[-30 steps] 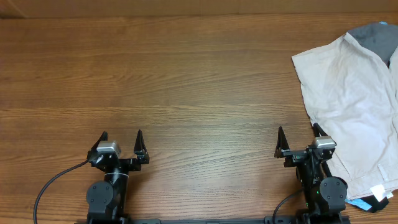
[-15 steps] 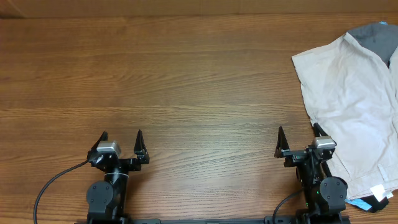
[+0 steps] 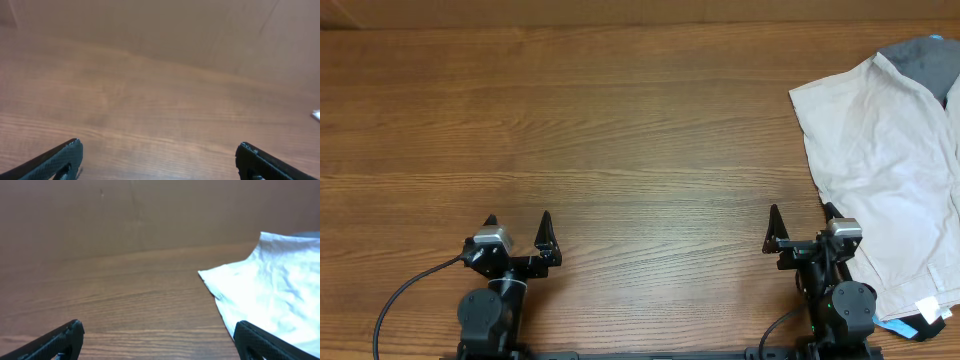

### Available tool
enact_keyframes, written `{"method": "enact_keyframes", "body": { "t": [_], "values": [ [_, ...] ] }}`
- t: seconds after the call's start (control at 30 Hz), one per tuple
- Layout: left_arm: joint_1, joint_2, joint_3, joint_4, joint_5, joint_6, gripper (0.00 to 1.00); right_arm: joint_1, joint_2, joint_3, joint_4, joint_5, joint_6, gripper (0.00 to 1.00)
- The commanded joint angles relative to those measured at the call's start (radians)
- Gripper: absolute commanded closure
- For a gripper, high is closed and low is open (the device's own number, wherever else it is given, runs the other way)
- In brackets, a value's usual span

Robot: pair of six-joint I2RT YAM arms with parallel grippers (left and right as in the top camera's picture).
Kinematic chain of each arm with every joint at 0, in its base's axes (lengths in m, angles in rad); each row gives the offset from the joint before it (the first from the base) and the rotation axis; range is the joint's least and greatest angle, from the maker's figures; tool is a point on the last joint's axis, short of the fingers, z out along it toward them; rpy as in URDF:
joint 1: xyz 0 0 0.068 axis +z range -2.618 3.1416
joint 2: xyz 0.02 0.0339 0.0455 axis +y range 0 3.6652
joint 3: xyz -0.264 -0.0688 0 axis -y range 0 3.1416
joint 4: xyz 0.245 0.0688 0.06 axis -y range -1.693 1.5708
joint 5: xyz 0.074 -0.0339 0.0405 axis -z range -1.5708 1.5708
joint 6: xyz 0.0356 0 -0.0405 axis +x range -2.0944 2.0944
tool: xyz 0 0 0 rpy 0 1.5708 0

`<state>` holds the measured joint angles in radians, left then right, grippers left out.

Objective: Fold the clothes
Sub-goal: 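Reach the right gripper to the beige shorts on the clothes pile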

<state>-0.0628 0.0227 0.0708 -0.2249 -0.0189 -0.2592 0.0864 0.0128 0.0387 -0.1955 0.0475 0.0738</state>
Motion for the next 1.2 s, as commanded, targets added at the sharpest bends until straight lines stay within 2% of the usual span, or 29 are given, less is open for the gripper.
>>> {"method": "enact_keyframes", "body": {
  "t": [0.0, 0.13, 0.2, 0.33, 0.47, 0.67, 0.83, 0.93, 1.17],
  "values": [
    [0.012, 0.060, 0.089, -0.067, -0.008, -0.025, 0.00, -0.003, 0.022, 0.078, -0.051, 0.058, 0.061, 0.00],
    [0.012, 0.182, 0.179, -0.092, -0.007, -0.026, 0.00, -0.003, 0.112, 0.154, -0.068, 0.069, 0.066, 0.00],
    [0.012, 0.305, 0.265, -0.111, -0.011, -0.024, 0.00, -0.003, 0.219, 0.243, -0.121, 0.094, 0.110, 0.00],
    [0.012, 0.516, 0.408, -0.131, -0.002, -0.010, 0.00, -0.003, 0.411, 0.395, -0.172, 0.094, 0.110, 0.00],
    [0.012, 0.800, 0.652, -0.321, 0.020, -0.010, 0.00, -0.004, 0.723, 0.641, -0.295, 0.091, 0.092, 0.00],
    [0.012, 1.093, 0.954, -0.581, 0.046, -0.010, 0.00, -0.006, 1.157, 0.979, -0.534, 0.084, 0.052, 0.00],
    [0.012, 1.173, 1.045, -0.638, 0.065, -0.010, 0.00, -0.038, 1.367, 1.117, -0.539, 0.137, 0.054, 0.00],
    [0.012, 1.174, 1.045, -0.633, 0.068, -0.010, 0.00, -0.060, 1.448, 1.117, -0.443, 0.127, -0.017, 0.00],
    [0.012, 1.175, 1.045, -0.631, 0.068, -0.011, 0.00, -0.171, 1.683, 1.117, -0.354, 0.135, -0.022, 0.00]
  ]
}}
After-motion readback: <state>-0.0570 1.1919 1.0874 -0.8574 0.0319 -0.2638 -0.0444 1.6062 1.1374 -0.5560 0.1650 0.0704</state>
